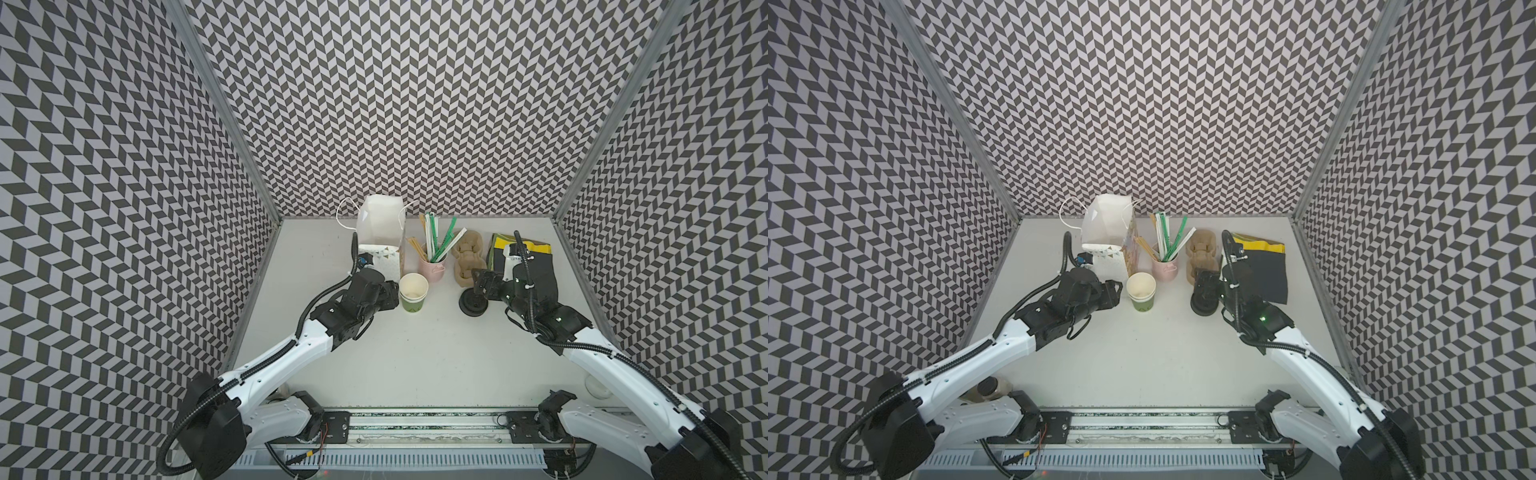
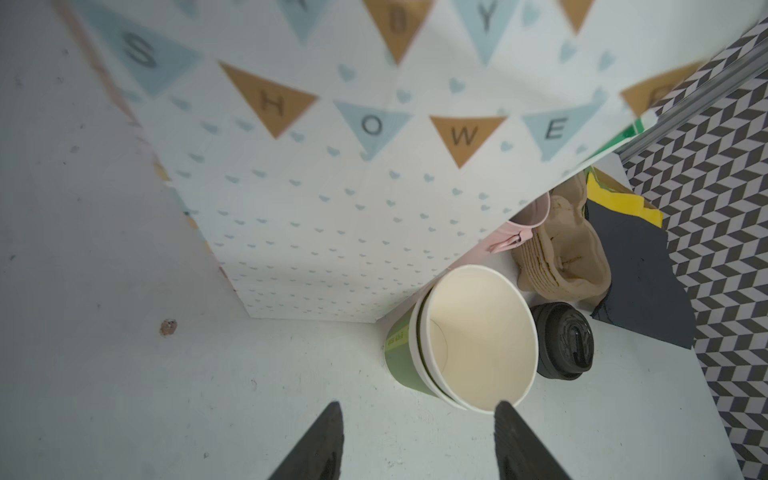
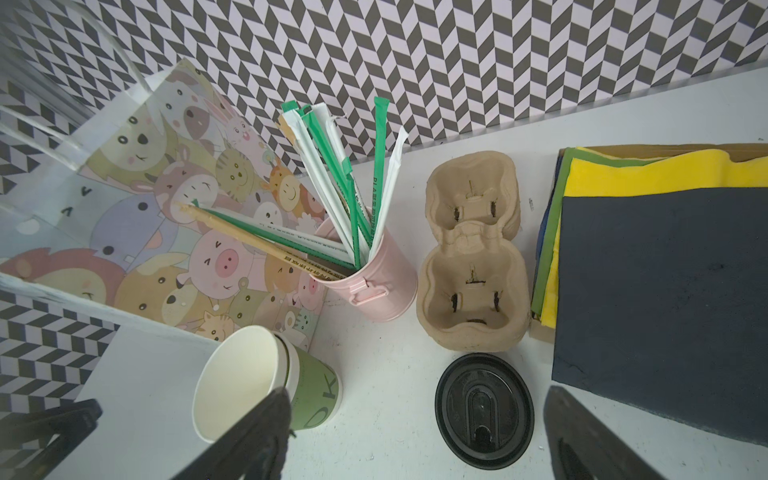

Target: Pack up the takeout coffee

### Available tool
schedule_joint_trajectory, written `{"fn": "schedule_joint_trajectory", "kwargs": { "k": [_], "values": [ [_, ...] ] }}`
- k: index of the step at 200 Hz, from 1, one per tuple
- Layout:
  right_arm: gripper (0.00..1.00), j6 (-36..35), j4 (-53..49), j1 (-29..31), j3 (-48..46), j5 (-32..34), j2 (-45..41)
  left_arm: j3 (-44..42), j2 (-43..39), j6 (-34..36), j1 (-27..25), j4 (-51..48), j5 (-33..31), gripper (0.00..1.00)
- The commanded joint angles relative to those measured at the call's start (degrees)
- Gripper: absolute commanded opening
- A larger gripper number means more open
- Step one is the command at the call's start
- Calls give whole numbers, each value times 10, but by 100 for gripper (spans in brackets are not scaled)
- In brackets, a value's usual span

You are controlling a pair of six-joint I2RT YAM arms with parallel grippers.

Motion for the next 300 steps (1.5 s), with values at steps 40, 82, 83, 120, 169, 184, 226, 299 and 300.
{"fn": "schedule_joint_trajectory", "kwargs": {
  "k": [40,82,83,120,169,184,226,299,300],
  "values": [
    [92,-11,19,18,-7,2,-14,59,92,-26,-23,-12,-26,48],
    [92,-13,25,23,-11,0,-18,84,127,-33,-23,-31,-49,40],
    [92,-13,25,23,-11,1,-19,85,127,-33,-23,-32,-50,39],
    [92,-14,24,26,-10,-2,-19,107,157,-29,-24,-50,-70,34],
    [91,-15,26,28,-10,-3,-22,127,179,-23,-27,-58,-87,25],
    [91,-15,27,28,-10,-4,-22,132,185,-24,-28,-64,-93,24],
    [91,-15,28,28,-12,-6,-24,138,191,-22,-31,-64,-94,15],
    [92,-15,29,29,-14,-12,-25,142,197,-20,-31,-70,-90,3],
    [92,-15,29,29,-14,-12,-25,142,197,-20,-32,-71,-90,2]
  ]
}}
